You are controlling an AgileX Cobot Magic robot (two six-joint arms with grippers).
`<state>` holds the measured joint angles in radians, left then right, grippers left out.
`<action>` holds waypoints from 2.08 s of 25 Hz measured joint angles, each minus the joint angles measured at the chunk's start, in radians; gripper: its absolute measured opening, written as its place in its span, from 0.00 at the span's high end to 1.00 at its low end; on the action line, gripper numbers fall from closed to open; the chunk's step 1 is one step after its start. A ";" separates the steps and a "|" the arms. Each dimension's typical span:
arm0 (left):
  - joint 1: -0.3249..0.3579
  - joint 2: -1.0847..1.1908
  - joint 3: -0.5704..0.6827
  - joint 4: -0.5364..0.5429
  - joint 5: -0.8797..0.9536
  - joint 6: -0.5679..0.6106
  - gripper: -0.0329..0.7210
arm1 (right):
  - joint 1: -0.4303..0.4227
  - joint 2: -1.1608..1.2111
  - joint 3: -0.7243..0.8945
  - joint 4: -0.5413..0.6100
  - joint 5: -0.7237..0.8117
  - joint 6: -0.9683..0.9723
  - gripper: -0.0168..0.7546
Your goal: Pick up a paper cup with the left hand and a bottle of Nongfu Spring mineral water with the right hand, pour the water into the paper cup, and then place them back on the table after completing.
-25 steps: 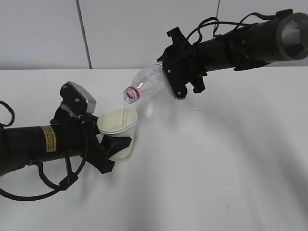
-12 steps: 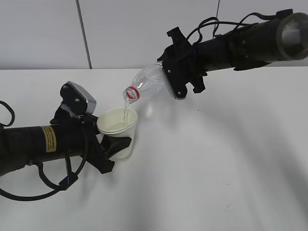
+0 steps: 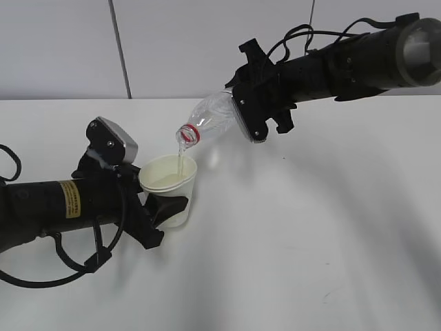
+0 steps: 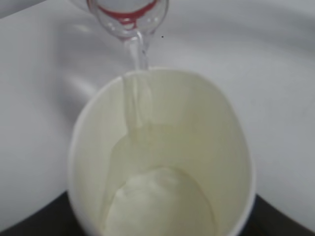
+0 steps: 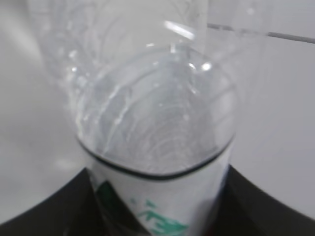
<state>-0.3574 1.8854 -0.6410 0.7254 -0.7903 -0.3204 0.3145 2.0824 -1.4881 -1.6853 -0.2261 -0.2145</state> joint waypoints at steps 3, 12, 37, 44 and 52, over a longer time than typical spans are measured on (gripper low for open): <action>0.000 0.007 0.000 0.000 0.000 0.000 0.43 | 0.000 0.000 0.000 0.000 0.000 0.000 0.49; 0.000 0.012 0.000 -0.001 -0.023 0.000 0.43 | 0.000 0.000 0.000 0.000 0.000 0.000 0.49; 0.047 0.012 0.000 -0.092 -0.053 0.000 0.43 | 0.000 0.000 0.000 0.002 -0.088 0.714 0.49; 0.094 0.012 0.000 -0.103 -0.069 0.000 0.43 | -0.002 0.000 0.003 0.000 -0.101 1.048 0.49; 0.097 0.012 0.000 -0.128 -0.083 0.004 0.43 | -0.041 -0.004 0.089 0.081 -0.196 1.140 0.49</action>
<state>-0.2601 1.8973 -0.6410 0.5972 -0.8735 -0.3162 0.2734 2.0781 -1.3989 -1.6048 -0.4220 0.9250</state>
